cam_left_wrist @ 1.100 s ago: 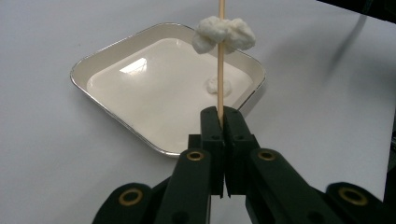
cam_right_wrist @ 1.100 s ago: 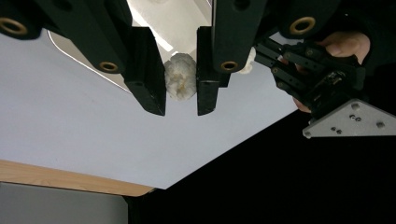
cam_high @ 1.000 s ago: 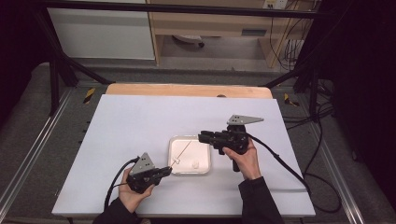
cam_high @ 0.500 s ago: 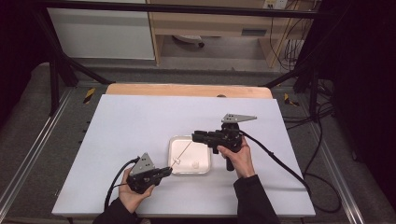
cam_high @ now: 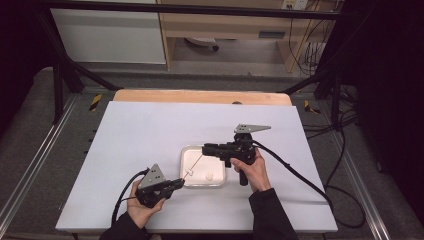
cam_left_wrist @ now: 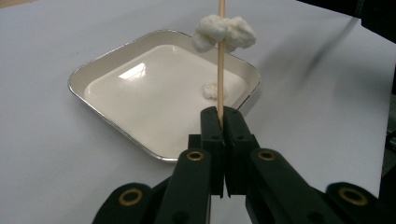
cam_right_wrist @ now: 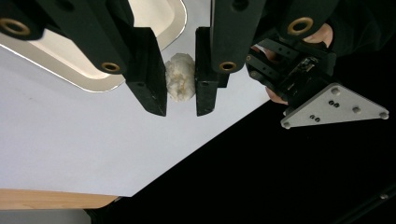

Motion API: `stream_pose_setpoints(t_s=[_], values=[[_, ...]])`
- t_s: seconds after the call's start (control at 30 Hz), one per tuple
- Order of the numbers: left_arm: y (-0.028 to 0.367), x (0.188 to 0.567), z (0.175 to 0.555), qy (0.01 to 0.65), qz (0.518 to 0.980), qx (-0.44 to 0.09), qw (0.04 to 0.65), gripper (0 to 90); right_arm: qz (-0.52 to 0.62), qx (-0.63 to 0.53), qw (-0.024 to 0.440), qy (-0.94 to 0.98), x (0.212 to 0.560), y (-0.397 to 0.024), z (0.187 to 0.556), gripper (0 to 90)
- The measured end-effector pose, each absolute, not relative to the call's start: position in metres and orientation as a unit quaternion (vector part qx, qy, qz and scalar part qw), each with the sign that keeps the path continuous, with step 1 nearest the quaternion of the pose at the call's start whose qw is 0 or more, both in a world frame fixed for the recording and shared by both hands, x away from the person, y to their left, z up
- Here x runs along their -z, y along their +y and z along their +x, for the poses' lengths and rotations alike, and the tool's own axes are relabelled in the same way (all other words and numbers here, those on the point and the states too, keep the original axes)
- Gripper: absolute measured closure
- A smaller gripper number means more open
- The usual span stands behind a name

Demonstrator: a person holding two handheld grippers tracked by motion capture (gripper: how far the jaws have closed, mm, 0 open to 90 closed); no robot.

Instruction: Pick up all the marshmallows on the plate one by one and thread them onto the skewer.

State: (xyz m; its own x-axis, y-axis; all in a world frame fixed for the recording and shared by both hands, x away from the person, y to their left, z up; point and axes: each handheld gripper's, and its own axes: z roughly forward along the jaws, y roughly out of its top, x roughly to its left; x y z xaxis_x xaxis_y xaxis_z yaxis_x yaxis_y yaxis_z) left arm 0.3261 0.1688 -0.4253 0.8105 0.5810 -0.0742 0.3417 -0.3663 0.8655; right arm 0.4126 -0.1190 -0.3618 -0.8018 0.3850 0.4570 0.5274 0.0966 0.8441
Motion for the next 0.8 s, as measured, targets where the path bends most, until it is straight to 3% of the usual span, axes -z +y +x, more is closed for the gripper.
stream_pose_setpoints(t_s=[0.63, 0.8], values=[[0.168, 0.428, 0.326, 0.28, 0.821, -0.126, 0.481, 88.6, -0.31, 0.592, 0.073, -0.74, 0.372, -0.11, 0.405, 77.8], [0.165, 0.424, 0.325, 0.274, 0.818, -0.127, 0.49, 88.6, -0.302, 0.576, 0.097, -0.753, 0.382, -0.102, 0.402, 77.7]])
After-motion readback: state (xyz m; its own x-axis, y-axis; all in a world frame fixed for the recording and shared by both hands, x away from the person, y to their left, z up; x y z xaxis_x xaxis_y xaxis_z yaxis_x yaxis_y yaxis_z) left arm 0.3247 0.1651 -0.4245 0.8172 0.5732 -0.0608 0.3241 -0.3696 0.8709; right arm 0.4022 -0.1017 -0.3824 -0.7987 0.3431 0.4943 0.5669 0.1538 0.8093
